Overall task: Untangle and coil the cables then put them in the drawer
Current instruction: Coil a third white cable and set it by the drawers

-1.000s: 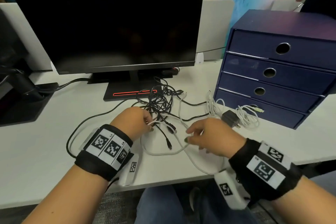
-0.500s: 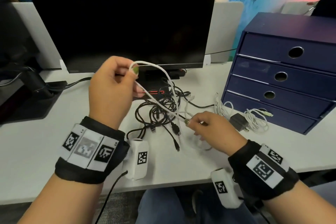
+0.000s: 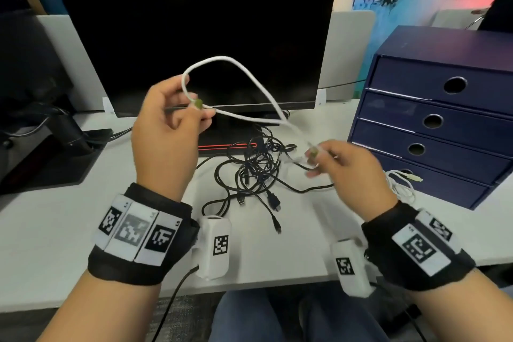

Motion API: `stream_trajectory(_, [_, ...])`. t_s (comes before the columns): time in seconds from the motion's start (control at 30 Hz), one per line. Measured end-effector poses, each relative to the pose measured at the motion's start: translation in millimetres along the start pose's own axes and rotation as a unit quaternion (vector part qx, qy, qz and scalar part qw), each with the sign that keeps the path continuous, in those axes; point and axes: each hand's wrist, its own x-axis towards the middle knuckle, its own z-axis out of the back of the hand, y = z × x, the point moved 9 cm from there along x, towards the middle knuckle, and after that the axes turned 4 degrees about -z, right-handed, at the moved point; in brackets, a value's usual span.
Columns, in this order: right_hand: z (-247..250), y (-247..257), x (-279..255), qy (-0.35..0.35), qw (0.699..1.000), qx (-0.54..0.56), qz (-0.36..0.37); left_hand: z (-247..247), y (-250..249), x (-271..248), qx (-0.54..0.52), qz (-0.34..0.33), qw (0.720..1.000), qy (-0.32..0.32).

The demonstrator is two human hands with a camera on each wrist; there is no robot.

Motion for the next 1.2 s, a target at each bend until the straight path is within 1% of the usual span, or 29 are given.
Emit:
stream_trajectory(0.07, [22.6,5.5,9.4,-0.059,0.996,0.071,-0.004,-11.1,7.7,-5.4,0.018,0.025,0.999,0.039])
stream_trajectory(0.13, [38.0,14.6,14.8,-0.085,0.987,0.139,0.002,-20.7,18.8,-13.4,0.046,0.054,0.995,0.071])
stream_trajectory(0.2, [45.3,24.5,16.2,-0.08,0.973,0.219,0.0,-32.9,27.4,-22.5,0.097,0.056,0.986,0.122])
stream_trajectory(0.23, [47.2,29.0,15.6,-0.074,0.966,0.248,0.002,-41.7,29.2,-27.4,0.135,0.04,0.977,0.163])
stream_trajectory(0.3, [49.1,37.7,13.4,-0.06,0.958,0.28,0.012,-62.6,28.2,-40.7,0.191,0.003,0.948,0.253])
stream_trajectory(0.33, [48.8,41.5,11.6,-0.049,0.955,0.293,0.014,-71.7,27.8,-47.8,0.203,-0.008,0.936,0.289])
stream_trajectory(0.4, [46.3,47.7,7.7,-0.027,0.943,0.332,0.011,-85.3,26.6,-57.7,0.21,-0.019,0.92,0.329])
stream_trajectory(0.47, [43.0,52.4,3.5,-0.007,0.929,0.37,0.005,-94.1,28.6,-64.0,0.22,-0.019,0.913,0.344])
stream_trajectory(0.53, [38.8,54.6,0.9,0.016,0.916,0.402,-0.004,-97.0,35.1,-66.0,0.246,-0.011,0.91,0.333])
stream_trajectory(0.63, [38.0,57.3,1.2,0.035,0.89,0.454,-0.017,-91.9,44.8,-63.2,0.26,0.019,0.917,0.302])
stream_trajectory(0.7, [40.8,57.8,4.4,0.033,0.882,0.47,-0.018,-90.5,44.6,-61.6,0.239,0.02,0.922,0.304])
stream_trajectory(0.8, [37.6,51.7,11.4,0.038,0.888,0.457,-0.037,-92.3,31.8,-65.6,0.163,0.019,0.926,0.341])
stream_trajectory(0.87, [30.8,45.8,14.5,0.047,0.893,0.444,-0.053,-95.1,23.8,-67.1,0.162,-0.022,0.919,0.359])
stream_trajectory(0.93, [26.1,39.2,16.8,0.037,0.913,0.401,-0.065,-96.0,21.2,-67.8,0.189,-0.062,0.908,0.369])
stream_trajectory(1.0, [25.9,29.2,18.9,0.006,0.94,0.332,-0.076,-94.5,20.5,-66.9,0.187,-0.063,0.908,0.369])
stream_trajectory(1.07, [31.6,16.5,21.9,-0.05,0.968,0.233,-0.085,-92.4,18.9,-67.2,0.135,-0.025,0.916,0.377])
stream_trajectory(1.13, [39.0,7.5,22.9,-0.103,0.984,0.121,-0.085,-89.9,17.8,-68.2,0.107,-0.003,0.917,0.384])
stream_trajectory(1.17, [42.2,8.7,22.8,-0.123,0.988,0.071,-0.06,-88.2,18.7,-67.6,0.109,-0.006,0.918,0.382])
stream_trajectory(1.2, [46.4,18.1,20.0,-0.146,0.989,0.023,-0.012,-86.1,20.4,-66.0,0.109,-0.007,0.92,0.377])
